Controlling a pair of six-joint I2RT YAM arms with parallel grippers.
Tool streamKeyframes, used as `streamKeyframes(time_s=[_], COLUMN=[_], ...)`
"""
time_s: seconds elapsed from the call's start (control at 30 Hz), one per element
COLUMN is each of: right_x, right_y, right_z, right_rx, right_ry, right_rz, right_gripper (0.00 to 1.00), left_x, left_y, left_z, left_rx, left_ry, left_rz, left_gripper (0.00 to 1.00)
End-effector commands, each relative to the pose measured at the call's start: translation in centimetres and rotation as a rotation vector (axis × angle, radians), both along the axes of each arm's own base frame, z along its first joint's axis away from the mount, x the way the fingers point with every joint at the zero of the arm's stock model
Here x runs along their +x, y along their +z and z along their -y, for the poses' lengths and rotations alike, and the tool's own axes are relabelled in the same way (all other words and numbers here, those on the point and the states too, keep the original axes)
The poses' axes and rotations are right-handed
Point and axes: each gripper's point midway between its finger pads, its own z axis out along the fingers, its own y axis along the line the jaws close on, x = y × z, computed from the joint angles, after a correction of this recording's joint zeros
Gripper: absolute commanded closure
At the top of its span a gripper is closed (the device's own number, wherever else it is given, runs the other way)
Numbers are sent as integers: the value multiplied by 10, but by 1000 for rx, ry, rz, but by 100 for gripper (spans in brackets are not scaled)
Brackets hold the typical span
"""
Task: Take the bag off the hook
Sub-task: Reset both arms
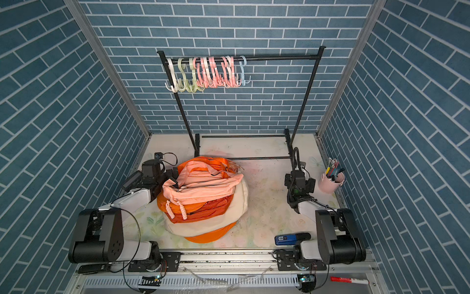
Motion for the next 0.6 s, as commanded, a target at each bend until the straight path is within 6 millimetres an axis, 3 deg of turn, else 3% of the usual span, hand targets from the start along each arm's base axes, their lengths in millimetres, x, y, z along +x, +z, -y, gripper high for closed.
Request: streamKeyframes(time_s=[0.0, 0.23, 0.43, 0.53, 0.57], right_x=[14, 10, 11, 11, 10], right_y=[19, 20, 17, 9, 7], right_z=[10, 31, 12, 7, 6], right_rx=[-9, 6, 5, -2, 0], right_ry=[-25, -77, 52, 88, 89], right_rz=[82, 202, 225, 260, 238], right_gripper=[2, 2, 2, 1, 1], left_x=[7, 13, 7, -5, -8], left_y=[-3, -2, -10, -18, -13], left_z=[6, 10, 13, 21, 26], left_rx=[11, 111, 110, 112, 148], left_ry=[-39, -84, -97, -139, -141], left_rz=[22, 108, 161, 206, 276], left_gripper=[1, 1, 1, 1, 1])
